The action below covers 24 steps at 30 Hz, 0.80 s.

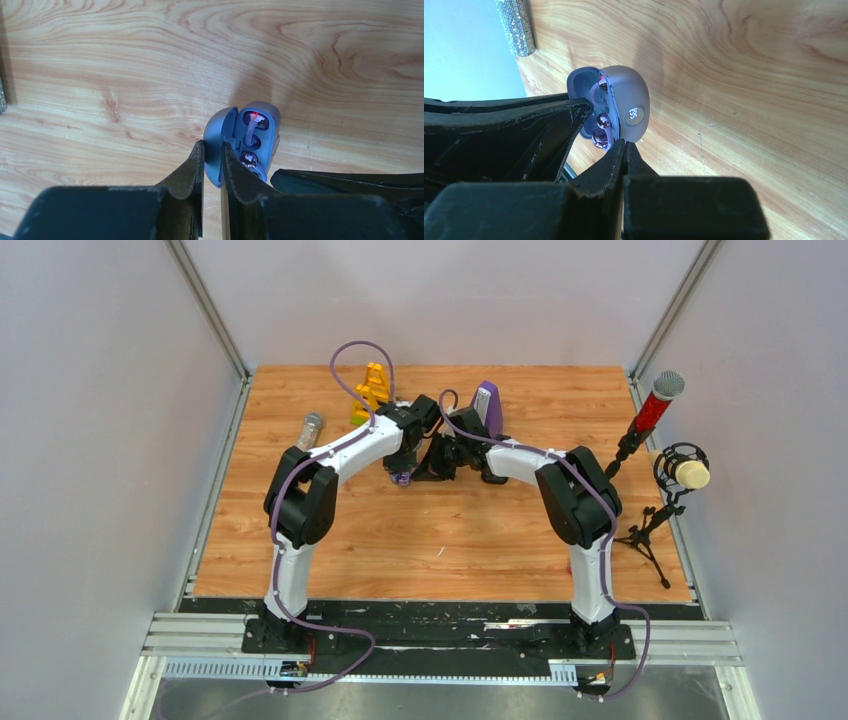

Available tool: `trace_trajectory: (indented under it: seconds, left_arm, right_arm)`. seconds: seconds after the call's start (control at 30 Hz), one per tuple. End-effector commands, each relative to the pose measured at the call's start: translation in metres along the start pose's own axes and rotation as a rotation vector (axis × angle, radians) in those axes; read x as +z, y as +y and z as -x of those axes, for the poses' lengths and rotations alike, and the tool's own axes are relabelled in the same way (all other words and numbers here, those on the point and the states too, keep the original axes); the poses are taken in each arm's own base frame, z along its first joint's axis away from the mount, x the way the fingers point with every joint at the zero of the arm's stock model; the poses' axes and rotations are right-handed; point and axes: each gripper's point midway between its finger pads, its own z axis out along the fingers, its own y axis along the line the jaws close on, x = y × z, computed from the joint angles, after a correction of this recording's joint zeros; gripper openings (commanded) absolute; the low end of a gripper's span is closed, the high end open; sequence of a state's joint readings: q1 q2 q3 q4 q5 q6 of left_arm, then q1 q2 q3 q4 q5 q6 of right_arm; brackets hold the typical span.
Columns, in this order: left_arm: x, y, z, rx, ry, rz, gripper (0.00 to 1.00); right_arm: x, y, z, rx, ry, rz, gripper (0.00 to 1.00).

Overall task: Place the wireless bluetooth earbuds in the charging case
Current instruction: Insert the left earbud into the left side groove of the charging case.

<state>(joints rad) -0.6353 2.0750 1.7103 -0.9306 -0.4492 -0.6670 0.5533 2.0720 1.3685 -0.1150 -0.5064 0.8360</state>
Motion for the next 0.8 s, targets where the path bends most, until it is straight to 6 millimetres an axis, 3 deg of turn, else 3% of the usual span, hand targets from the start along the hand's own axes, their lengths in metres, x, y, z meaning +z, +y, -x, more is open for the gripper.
trace_trajectory:
  seconds: [0.0, 0.2, 0.77]
  left_arm:
    - [-0.019, -0.008, 0.022, -0.027, -0.08, -0.037, 0.0]
    - [-0.018, -0.01, 0.021, -0.022, -0.077, -0.039, 0.0]
    - [-0.018, -0.012, 0.019, -0.012, -0.078, -0.043, 0.0]
  right_arm:
    - [-0.007, 0.03, 0.004, -0.046, -0.016, 0.057, 0.0]
    - [0.0, 0.034, -0.003, -0.054, 0.012, 0.068, 0.0]
    - [0.001, 0.04, 0.002, -0.065, 0.005, 0.082, 0.0]
